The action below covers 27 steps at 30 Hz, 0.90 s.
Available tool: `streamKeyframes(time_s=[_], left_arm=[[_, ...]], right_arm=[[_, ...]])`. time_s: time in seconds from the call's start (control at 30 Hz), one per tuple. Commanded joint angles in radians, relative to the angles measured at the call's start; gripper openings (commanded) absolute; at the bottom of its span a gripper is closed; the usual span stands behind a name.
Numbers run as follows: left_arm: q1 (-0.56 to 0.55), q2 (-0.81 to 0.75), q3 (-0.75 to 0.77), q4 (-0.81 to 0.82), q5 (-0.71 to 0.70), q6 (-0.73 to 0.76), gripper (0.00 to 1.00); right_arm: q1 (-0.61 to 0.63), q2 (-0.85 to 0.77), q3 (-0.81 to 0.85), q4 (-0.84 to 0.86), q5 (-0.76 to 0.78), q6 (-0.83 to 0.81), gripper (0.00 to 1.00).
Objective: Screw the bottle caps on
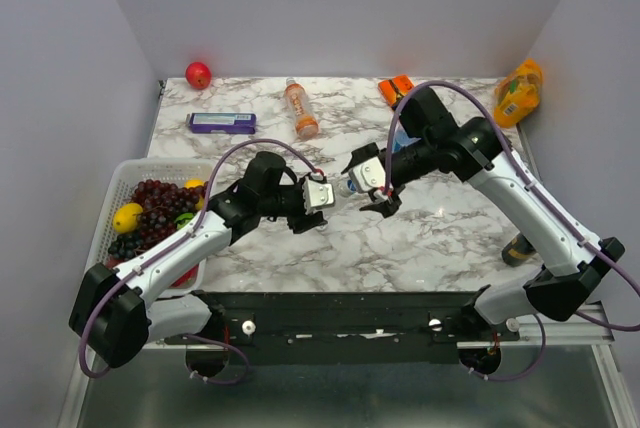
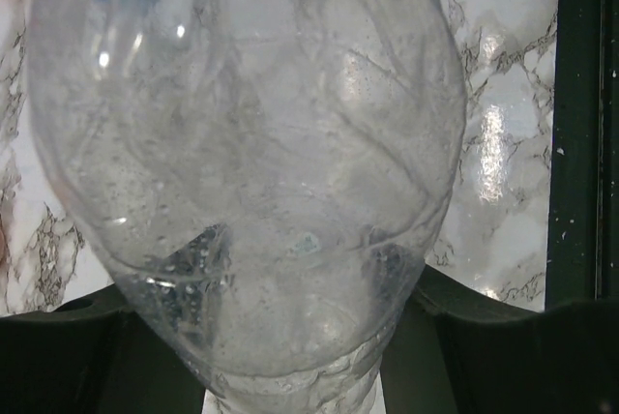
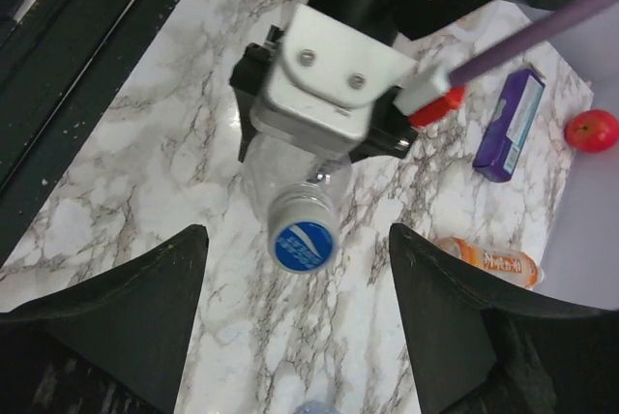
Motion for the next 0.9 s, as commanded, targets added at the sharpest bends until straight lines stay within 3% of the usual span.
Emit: streamKeyframes(time_s=[0.0, 0.53, 0.77, 0.87], left_arm=[[0.003, 0.011, 0.050, 0.029, 0.049, -0.099, 0.00], [0.018, -0.050, -0.020, 0.216, -0.020, -0.395, 0.00], [0.019, -0.068, -0.040, 0.216, -0.049, -0.391, 0.00], [0.019, -0.073, -0.044, 0.200, -0.040, -0.357, 0.00]], right_arm=[[0.019, -0.029, -0.071, -0.020, 0.012, -0.070, 0.83], [0.018, 0.016, -0.137, 0.067, 0.275, 0.297, 0.83], [-0.008, -0.007, -0.103, -0.111, 0.275, 0.329, 0.75], [-0.060, -0.048, -0.071, -0.072, 0.228, 0.403, 0.74]])
